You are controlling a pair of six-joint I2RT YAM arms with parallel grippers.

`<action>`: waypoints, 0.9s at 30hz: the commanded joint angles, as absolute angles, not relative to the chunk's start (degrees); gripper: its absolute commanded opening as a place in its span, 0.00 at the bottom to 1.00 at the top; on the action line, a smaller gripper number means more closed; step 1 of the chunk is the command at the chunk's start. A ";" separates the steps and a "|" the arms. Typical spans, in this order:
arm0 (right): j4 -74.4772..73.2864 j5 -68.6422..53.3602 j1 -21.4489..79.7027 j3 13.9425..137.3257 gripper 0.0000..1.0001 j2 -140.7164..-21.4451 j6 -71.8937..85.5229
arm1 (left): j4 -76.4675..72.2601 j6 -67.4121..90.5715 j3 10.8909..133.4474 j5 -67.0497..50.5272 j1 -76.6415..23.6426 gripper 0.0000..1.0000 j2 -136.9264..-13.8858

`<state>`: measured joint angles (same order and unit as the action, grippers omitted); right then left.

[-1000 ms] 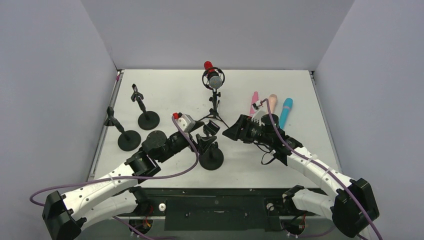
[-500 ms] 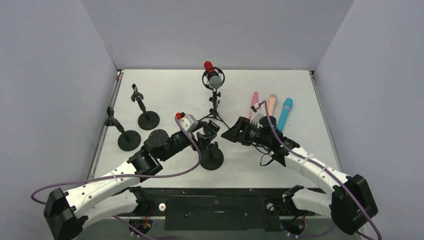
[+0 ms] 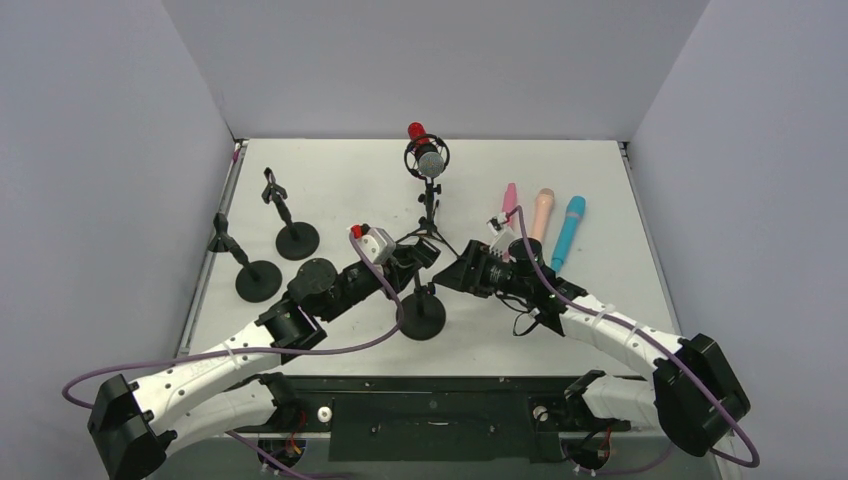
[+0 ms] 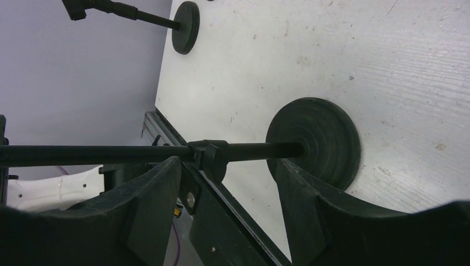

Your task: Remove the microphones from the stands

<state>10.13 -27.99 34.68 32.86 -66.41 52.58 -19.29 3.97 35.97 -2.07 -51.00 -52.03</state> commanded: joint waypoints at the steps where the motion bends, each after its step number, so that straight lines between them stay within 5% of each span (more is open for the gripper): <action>1: 20.60 -30.76 35.38 31.27 0.57 -68.40 56.31 | -24.91 2.37 37.83 -3.18 -51.07 0.00 -51.61; 14: 31.39 -36.08 36.19 29.66 0.43 -67.58 62.32 | -35.09 10.22 37.78 -25.32 -41.54 0.00 -50.67; 27: 22.78 -36.12 37.11 31.98 0.41 -64.23 56.42 | -35.53 12.53 42.89 -35.39 -37.96 0.00 -53.22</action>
<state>24.47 -35.46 36.10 29.78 -66.17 60.25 -26.17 10.41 38.02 -31.03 -38.83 -53.54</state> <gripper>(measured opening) 0.410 0.239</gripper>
